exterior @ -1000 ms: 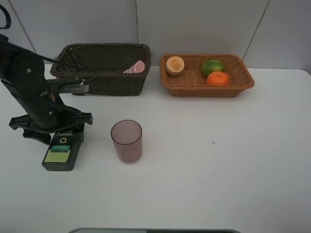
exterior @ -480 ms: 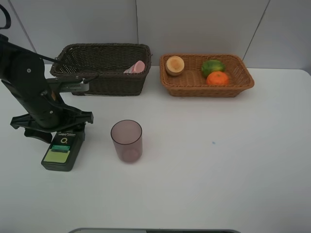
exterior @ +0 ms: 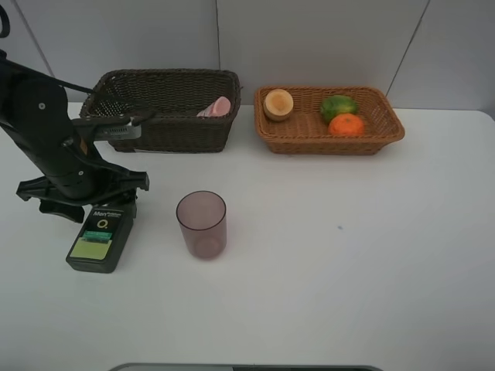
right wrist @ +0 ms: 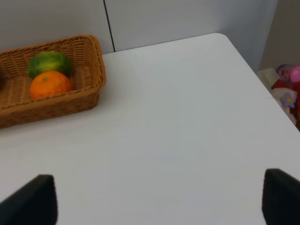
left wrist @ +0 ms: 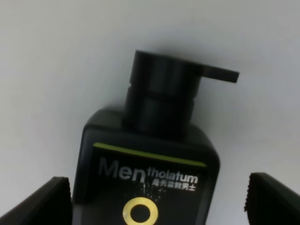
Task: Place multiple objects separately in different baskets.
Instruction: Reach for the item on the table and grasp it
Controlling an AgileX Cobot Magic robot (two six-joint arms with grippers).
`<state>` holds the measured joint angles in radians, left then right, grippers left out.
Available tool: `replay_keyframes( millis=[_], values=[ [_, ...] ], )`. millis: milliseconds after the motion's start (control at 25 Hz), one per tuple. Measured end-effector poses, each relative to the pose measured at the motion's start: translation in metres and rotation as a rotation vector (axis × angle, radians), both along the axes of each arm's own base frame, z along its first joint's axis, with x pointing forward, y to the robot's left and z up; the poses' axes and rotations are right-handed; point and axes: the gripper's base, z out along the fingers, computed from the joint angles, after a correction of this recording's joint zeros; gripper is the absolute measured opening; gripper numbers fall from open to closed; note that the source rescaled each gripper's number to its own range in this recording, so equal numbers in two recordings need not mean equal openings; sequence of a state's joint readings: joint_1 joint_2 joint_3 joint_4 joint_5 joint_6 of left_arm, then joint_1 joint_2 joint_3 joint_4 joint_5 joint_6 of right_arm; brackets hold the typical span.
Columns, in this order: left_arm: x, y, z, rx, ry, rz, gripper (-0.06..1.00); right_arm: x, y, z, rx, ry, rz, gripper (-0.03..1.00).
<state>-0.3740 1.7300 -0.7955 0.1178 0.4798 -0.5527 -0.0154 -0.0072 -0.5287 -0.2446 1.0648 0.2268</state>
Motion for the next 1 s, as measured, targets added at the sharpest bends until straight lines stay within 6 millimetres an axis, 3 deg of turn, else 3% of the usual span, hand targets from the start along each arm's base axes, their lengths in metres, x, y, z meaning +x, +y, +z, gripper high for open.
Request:
replay_keyframes(
  millis=[840, 1000],
  values=[
    [0.0005, 0.0045, 0.0003, 0.017, 0.006, -0.002, 0.96, 0.0, 0.0, 0.0, 0.0, 0.0, 0.0, 0.91],
    [0.0007, 0.0044, -0.0084, 0.029, 0.036, -0.002, 0.96, 0.0, 0.0, 0.0, 0.0, 0.0, 0.0, 0.91]
  ],
)
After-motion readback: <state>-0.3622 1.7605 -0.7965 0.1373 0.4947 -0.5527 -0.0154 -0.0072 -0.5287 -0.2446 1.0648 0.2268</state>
